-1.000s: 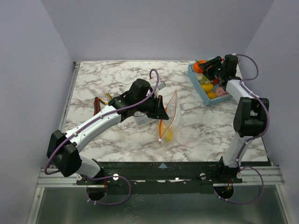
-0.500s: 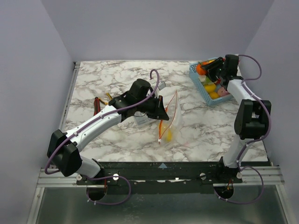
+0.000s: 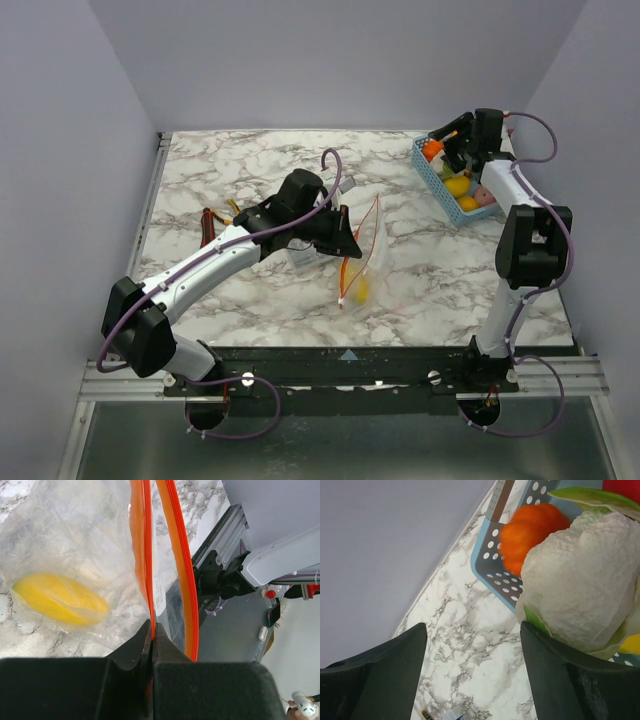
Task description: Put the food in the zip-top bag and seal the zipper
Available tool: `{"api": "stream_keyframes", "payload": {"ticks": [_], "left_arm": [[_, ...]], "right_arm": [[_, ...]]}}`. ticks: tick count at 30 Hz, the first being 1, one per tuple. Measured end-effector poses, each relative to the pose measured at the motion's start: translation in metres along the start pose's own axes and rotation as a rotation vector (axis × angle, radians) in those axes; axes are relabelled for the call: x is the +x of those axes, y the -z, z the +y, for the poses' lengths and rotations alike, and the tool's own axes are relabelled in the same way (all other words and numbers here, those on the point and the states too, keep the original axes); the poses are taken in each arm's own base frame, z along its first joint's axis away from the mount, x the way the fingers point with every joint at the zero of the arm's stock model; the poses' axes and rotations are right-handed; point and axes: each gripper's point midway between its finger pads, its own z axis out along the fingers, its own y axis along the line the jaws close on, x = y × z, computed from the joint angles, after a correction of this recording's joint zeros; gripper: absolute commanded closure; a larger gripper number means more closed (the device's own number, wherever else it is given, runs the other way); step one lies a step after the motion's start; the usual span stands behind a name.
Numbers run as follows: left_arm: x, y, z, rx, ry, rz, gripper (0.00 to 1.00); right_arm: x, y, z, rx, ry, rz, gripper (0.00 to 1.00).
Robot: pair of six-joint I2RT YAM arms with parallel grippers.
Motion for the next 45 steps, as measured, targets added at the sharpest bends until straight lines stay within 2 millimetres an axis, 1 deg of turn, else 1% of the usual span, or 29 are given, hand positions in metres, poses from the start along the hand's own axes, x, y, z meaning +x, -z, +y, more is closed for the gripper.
{"api": "stream_keyframes", "payload": {"ticks": [7,10,13,15,19,20,21,23,24,25,27,30,35,38,39,42,45], "left_arm": [[0.000,0.000,0.000,0.000,0.000,0.000,1.00],[0.000,0.000,0.000,0.001,0.000,0.001,1.00],[0.000,0.000,0.000,0.003,0.000,0.002,1.00],[0.000,0.000,0.000,0.003,0.000,0.002,1.00],[0.000,0.000,-0.001,0.003,0.000,0.002,1.00],[0.000,0.000,-0.001,0.003,0.000,0.002,1.00],[0.000,0.000,-0.001,0.004,0.000,0.002,1.00],[0.001,0.000,-0.001,0.005,0.000,0.003,1.00],[0.001,0.000,-0.001,0.005,0.000,0.003,1.00],[0.001,0.000,-0.001,0.005,0.000,0.003,1.00],[0.001,0.000,-0.001,0.006,0.000,0.003,1.00],[0.001,0.000,-0.001,0.006,0.000,0.004,1.00],[0.001,0.000,-0.001,0.008,0.000,0.005,1.00],[0.001,0.000,-0.002,0.009,0.000,0.006,1.00],[0.001,0.000,-0.002,0.010,0.000,0.006,1.00],[0.001,0.000,-0.002,0.011,0.000,0.007,1.00],[0.001,0.000,-0.002,0.012,0.000,0.007,1.00]], "right_arm": [[-0.001,0.003,-0.001,0.033,0.060,-0.006,0.22],[0.000,0.010,-0.004,0.061,0.124,-0.005,0.20],[-0.004,0.024,-0.004,0.081,0.174,-0.012,0.18],[-0.011,0.038,0.000,0.084,0.200,-0.034,0.16],[-0.030,0.069,0.017,0.062,0.229,-0.106,0.09],[-0.036,0.075,0.021,0.062,0.227,-0.131,0.06],[-0.040,0.079,0.022,0.068,0.224,-0.152,0.05],[-0.048,0.085,0.020,0.093,0.204,-0.193,0.04],[-0.053,0.085,0.013,0.131,0.176,-0.225,0.04],[-0.053,0.085,0.012,0.136,0.175,-0.227,0.04],[-0.055,0.079,-0.003,0.206,0.140,-0.242,0.04],[-0.053,0.058,-0.020,0.283,0.119,-0.237,0.03],[-0.035,0.021,-0.055,0.385,0.118,-0.175,0.04],[-0.024,0.004,-0.072,0.429,0.121,-0.136,0.06],[-0.021,-0.001,-0.075,0.434,0.121,-0.128,0.07],[-0.017,-0.007,-0.079,0.438,0.118,-0.114,0.18],[-0.017,-0.007,-0.078,0.429,0.120,-0.119,0.46]]}}
